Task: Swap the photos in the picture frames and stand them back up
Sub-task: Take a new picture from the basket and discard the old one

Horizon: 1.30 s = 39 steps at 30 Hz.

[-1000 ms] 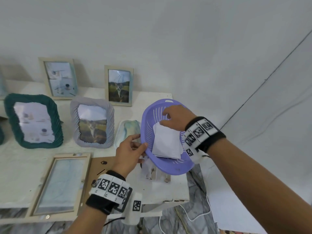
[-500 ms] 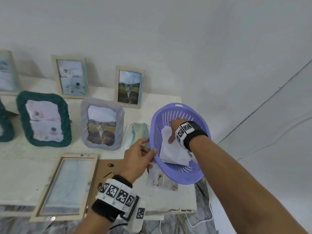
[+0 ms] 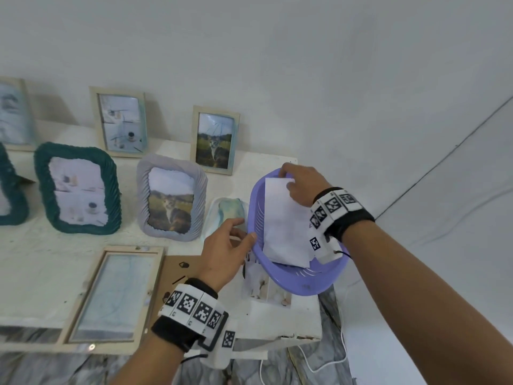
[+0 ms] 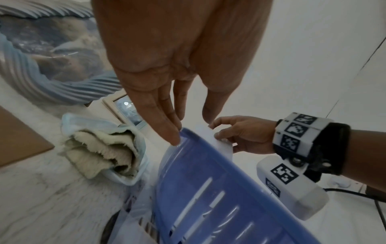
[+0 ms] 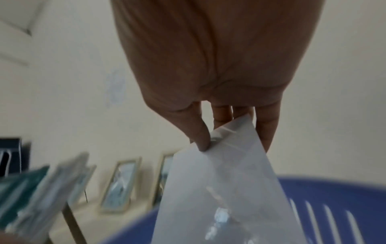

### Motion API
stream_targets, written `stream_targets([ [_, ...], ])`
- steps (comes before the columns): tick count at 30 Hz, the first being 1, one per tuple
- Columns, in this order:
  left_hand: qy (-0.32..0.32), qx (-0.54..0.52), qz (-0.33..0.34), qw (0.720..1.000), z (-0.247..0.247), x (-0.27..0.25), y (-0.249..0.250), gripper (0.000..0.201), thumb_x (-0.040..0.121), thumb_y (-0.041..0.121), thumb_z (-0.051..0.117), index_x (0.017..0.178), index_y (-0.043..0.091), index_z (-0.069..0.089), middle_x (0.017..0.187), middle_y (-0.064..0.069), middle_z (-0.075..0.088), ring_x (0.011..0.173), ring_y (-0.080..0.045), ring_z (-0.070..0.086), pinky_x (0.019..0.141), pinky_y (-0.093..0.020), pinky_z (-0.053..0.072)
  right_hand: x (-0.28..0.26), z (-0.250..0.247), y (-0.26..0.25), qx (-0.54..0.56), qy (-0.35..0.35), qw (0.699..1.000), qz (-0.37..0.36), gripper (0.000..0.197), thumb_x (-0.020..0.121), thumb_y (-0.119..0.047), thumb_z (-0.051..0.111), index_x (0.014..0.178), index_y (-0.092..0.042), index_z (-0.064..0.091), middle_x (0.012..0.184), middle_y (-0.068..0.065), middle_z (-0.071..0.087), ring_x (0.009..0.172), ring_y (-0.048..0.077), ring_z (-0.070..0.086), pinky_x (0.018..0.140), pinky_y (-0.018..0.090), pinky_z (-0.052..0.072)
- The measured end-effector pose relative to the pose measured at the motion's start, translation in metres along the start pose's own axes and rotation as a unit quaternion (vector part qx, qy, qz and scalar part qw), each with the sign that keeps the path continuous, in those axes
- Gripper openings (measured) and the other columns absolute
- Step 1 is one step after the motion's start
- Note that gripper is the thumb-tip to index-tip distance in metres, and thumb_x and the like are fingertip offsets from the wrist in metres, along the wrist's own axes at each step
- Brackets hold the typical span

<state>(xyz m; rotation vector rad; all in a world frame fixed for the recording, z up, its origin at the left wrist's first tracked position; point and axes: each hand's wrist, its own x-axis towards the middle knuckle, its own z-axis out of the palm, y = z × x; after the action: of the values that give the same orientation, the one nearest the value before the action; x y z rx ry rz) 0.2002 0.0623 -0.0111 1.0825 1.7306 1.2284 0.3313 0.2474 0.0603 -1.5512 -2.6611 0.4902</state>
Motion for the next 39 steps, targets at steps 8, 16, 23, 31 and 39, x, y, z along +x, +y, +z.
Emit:
stream_targets([
  [8, 0.055, -0.004, 0.132, 0.99, -0.029, -0.007, 0.027, 0.032, 0.093, 0.028, 0.063, 0.123, 0.018, 0.062, 0.116, 0.005, 0.064, 0.105, -0.005, 0.061, 0.087, -0.024, 0.051, -0.073, -0.053, -0.043, 0.16, 0.161, 0.97, -0.085, 0.026, 0.091, -0.008, 0.047, 0.11, -0.021, 0.06, 0.078, 0.0, 0.056, 0.074, 0.017, 0.053, 0.065, 0.023, 0.043],
  [16, 0.008, -0.105, 0.108, 0.989, -0.111, -0.028, 0.016, 0.017, 0.093, 0.015, 0.064, 0.109, 0.013, 0.069, 0.102, 0.001, 0.074, 0.095, -0.022, 0.069, 0.084, -0.037, 0.057, -0.113, 0.009, -0.117, 0.327, 0.186, 0.924, -0.066, 0.042, 0.093, -0.022, 0.06, 0.132, -0.03, 0.048, 0.101, -0.007, 0.058, 0.09, 0.003, 0.057, 0.072, 0.011, 0.046],
  [23, 0.027, -0.135, -0.003, 0.99, -0.188, -0.049, -0.035, 0.014, 0.09, 0.012, 0.066, 0.104, 0.011, 0.068, 0.096, -0.009, 0.075, 0.092, -0.028, 0.07, 0.075, -0.043, 0.059, -0.137, 0.114, -0.186, 0.599, 0.031, 0.794, 0.098, 0.012, 0.095, -0.012, 0.058, 0.107, -0.011, 0.061, 0.098, 0.009, 0.072, 0.087, 0.021, 0.069, 0.068, 0.038, 0.057],
  [31, 0.073, 0.095, 0.005, 0.993, -0.273, -0.067, -0.12, 0.015, 0.089, 0.021, 0.069, 0.103, 0.025, 0.068, 0.09, 0.011, 0.07, 0.085, 0.0, 0.064, 0.08, -0.021, 0.053, -0.153, 0.179, -0.22, 0.505, 0.031, 0.855, 0.119, 0.013, 0.093, -0.009, 0.058, 0.102, -0.015, 0.065, 0.092, 0.013, 0.072, 0.086, 0.026, 0.068, 0.073, 0.042, 0.055],
  [39, -0.038, 0.195, 0.101, 0.975, -0.277, -0.078, -0.173, 0.045, 0.085, 0.057, 0.047, 0.127, 0.041, 0.053, 0.128, 0.018, 0.057, 0.12, -0.011, 0.048, 0.105, -0.039, 0.035, -0.154, 0.197, -0.243, 0.253, 0.044, 0.958, 0.13, 0.021, 0.083, -0.043, 0.054, 0.096, -0.031, 0.066, 0.067, -0.009, 0.061, 0.069, 0.012, 0.06, 0.068, 0.042, 0.054],
])
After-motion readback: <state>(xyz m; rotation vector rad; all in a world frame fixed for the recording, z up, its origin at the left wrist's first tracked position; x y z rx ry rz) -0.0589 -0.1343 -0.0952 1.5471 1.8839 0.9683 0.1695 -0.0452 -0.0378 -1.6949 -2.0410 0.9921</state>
